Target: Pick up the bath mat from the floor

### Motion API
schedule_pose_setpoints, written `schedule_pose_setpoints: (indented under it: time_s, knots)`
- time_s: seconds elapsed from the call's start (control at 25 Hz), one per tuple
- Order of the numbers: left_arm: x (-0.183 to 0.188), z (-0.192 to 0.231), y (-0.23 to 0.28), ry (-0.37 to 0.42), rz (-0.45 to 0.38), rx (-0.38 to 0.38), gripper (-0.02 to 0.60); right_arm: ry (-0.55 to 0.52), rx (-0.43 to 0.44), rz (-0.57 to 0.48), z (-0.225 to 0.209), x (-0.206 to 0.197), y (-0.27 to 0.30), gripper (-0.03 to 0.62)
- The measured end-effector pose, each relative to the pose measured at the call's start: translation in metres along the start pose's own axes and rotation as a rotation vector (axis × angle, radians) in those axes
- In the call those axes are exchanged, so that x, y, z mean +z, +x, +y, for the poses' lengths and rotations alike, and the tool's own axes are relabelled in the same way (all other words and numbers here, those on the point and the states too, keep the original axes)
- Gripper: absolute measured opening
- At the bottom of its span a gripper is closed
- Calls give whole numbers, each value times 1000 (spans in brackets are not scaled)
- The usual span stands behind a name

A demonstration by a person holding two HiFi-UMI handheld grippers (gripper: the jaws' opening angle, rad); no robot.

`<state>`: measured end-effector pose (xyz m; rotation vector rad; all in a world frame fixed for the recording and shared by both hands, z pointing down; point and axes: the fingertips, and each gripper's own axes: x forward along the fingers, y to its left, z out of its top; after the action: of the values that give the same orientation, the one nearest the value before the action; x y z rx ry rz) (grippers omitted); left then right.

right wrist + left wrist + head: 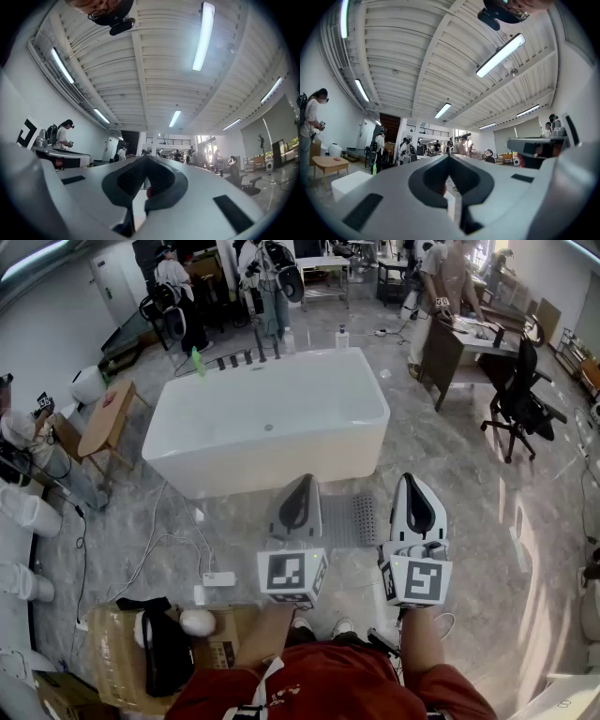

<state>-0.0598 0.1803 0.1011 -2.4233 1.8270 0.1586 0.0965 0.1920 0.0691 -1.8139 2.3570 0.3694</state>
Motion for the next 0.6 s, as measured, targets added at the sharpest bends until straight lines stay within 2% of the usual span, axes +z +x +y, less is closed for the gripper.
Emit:
schedule_pose_setpoints:
  time_s: [0.32,0.6]
  knots:
    - [-1,-4,-7,11,1,-24,14,4,-2,19,7,-7,-5,11]
    - [-1,25,-18,14,-5,-15,14,22,6,32,32,-11,0,11]
